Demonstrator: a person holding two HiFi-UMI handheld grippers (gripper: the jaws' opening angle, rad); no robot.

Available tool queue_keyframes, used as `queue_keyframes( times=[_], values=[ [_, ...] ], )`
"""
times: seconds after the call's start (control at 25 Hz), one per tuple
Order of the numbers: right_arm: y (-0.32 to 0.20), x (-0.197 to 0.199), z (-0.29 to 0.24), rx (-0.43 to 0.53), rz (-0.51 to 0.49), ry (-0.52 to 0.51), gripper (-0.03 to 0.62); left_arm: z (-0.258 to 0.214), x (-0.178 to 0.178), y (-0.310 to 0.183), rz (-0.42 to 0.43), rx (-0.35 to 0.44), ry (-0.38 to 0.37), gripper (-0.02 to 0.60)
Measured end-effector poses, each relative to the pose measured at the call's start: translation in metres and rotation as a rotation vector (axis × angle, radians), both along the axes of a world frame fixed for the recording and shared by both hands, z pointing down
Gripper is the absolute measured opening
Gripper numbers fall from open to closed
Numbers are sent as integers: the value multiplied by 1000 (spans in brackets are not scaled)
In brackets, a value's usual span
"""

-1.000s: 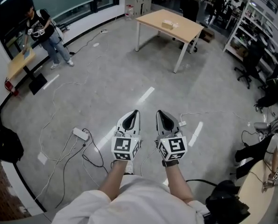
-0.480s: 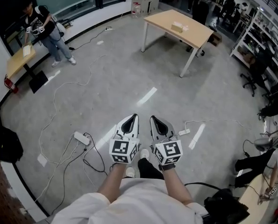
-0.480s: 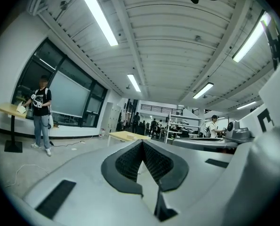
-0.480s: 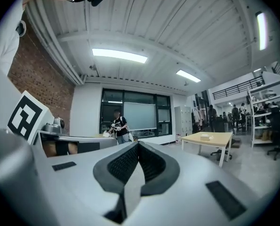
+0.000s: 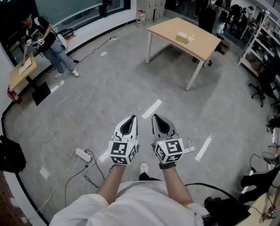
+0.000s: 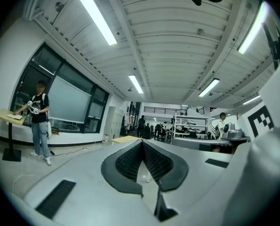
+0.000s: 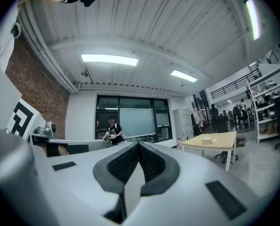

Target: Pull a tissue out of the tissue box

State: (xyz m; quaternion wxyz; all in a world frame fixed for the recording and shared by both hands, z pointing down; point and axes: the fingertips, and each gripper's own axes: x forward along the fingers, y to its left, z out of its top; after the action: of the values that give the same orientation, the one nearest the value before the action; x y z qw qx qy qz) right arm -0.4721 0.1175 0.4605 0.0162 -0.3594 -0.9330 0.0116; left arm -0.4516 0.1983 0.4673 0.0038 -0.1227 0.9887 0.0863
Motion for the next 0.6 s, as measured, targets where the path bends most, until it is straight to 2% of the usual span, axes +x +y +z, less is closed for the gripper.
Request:
queue_keyframes(
  times=[0.28,0.48,0.6],
  values=[
    [-27,-86,-14,1,-7,-37,1,-11,-90,-30,3,-22,-18,-9],
    [-33,-125,-1,-17,-43,2,1,1,-119,-48,1,-44,15,-9],
    [-20,-144,10,-26,-59,34,1,9,-136,-39,-8,-52,42,-9]
  ],
)
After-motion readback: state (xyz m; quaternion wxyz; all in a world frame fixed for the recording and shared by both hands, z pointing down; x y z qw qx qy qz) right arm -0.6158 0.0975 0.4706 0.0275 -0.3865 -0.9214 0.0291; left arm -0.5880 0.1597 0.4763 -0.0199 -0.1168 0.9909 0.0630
